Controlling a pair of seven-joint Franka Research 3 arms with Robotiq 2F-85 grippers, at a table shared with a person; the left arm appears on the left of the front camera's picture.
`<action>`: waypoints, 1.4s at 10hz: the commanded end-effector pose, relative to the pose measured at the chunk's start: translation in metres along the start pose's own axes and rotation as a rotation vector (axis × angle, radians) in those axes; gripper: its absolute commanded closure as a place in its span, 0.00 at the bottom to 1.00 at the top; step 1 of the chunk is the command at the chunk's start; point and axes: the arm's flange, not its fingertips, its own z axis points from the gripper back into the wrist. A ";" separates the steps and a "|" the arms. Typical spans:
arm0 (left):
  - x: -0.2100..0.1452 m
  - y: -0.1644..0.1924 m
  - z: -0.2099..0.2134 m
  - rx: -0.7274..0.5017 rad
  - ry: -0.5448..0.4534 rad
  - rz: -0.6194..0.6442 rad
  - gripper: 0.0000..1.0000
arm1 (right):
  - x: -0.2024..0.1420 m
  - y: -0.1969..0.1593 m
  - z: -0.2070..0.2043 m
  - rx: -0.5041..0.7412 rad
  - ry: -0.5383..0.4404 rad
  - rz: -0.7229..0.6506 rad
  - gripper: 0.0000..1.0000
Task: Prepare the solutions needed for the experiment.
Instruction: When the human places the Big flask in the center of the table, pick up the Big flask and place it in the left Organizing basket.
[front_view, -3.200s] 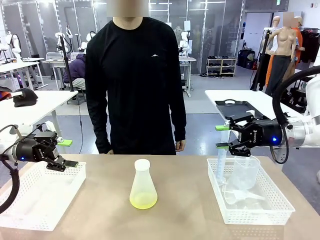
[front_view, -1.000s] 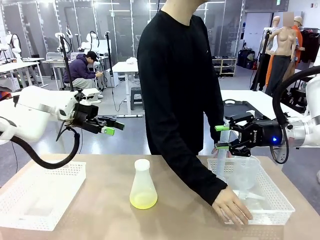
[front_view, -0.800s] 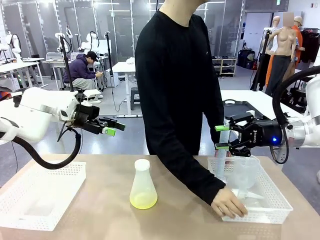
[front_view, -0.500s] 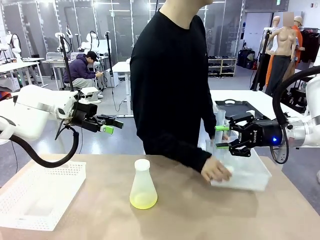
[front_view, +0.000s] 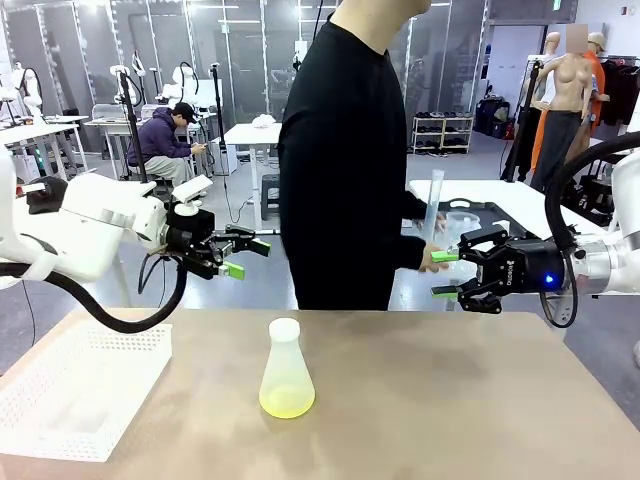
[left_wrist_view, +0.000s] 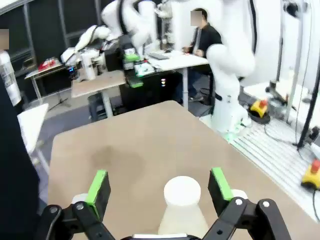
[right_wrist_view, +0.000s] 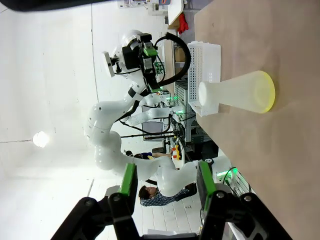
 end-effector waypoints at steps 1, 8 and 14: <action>-0.017 0.010 0.005 -0.102 -0.045 -0.055 0.00 | -0.001 0.001 0.001 -0.003 0.005 0.003 0.39; -0.033 0.021 -0.008 -0.086 -0.076 -0.044 0.00 | -0.001 0.001 0.001 -0.003 0.005 0.003 0.39; -0.067 0.047 -0.038 -0.119 -0.116 -0.016 0.00 | -0.001 0.001 0.001 -0.003 0.005 0.003 0.39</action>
